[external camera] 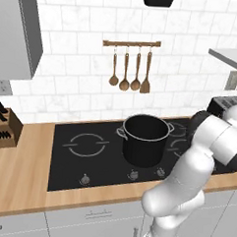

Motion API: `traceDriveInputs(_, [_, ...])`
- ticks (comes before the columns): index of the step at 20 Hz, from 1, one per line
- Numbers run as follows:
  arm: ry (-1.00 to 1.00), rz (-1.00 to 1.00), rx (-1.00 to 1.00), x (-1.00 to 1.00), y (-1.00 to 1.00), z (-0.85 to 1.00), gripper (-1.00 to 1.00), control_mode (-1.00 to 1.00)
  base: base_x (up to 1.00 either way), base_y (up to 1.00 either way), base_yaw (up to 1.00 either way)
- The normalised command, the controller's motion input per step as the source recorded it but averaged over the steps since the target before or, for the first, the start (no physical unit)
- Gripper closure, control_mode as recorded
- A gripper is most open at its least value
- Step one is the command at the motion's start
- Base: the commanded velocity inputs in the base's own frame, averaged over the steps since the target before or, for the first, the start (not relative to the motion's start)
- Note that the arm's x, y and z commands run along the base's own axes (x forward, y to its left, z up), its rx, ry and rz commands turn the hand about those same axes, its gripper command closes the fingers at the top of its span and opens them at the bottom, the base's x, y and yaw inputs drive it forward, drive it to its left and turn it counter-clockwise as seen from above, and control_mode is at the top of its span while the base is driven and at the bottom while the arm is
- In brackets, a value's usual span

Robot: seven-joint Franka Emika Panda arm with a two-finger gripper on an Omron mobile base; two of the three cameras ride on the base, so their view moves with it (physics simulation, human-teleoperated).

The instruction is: Put the onion and lime in the pot. Retrieve the spatula and lightly stir the vegetables in the pot.

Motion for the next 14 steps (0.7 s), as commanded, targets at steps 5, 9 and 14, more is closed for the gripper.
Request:
traceDriveInputs(5, [0.0,0.0,0.01,0.1,-0.25,-0.44,-1.0,-1.0,0.0,0.0,0.0])
traceDriveInputs(9, [0.0,0.0,0.0,0.3,-0.15,-0.21,-1.0,-1.0,0.0,0.0,0.0])
traceDriveInputs(14, [0.0,0.0,0.0,0.31,-0.06,-0.29,-1.0,-1.0,0.0,0.0,0.0])
